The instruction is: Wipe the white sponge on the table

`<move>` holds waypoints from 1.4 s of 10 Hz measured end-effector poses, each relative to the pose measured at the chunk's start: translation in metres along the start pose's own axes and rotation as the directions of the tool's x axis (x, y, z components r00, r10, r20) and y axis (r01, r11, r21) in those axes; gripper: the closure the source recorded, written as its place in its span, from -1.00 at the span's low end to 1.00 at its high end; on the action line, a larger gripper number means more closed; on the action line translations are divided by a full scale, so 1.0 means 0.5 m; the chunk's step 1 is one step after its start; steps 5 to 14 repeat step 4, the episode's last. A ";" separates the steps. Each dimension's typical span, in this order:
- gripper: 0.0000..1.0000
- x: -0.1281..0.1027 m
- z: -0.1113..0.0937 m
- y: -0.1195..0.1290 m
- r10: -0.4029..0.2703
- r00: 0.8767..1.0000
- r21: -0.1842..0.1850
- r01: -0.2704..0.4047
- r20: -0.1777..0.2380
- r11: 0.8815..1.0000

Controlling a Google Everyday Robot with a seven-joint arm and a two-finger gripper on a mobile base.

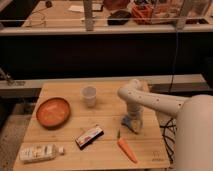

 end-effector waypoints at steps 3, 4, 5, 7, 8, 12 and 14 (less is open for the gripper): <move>1.00 -0.003 -0.002 -0.001 0.006 1.000 -0.001 -0.006 0.007 1.000; 1.00 0.014 0.001 -0.011 0.011 1.000 0.006 -0.011 0.008 1.000; 1.00 0.014 0.001 -0.011 0.011 1.000 0.006 -0.011 0.008 1.000; 1.00 0.014 0.001 -0.011 0.011 1.000 0.006 -0.011 0.008 1.000; 1.00 0.014 0.001 -0.011 0.011 1.000 0.006 -0.011 0.008 1.000; 1.00 0.014 0.001 -0.011 0.011 1.000 0.006 -0.011 0.008 1.000; 1.00 0.014 0.001 -0.011 0.011 1.000 0.006 -0.011 0.008 1.000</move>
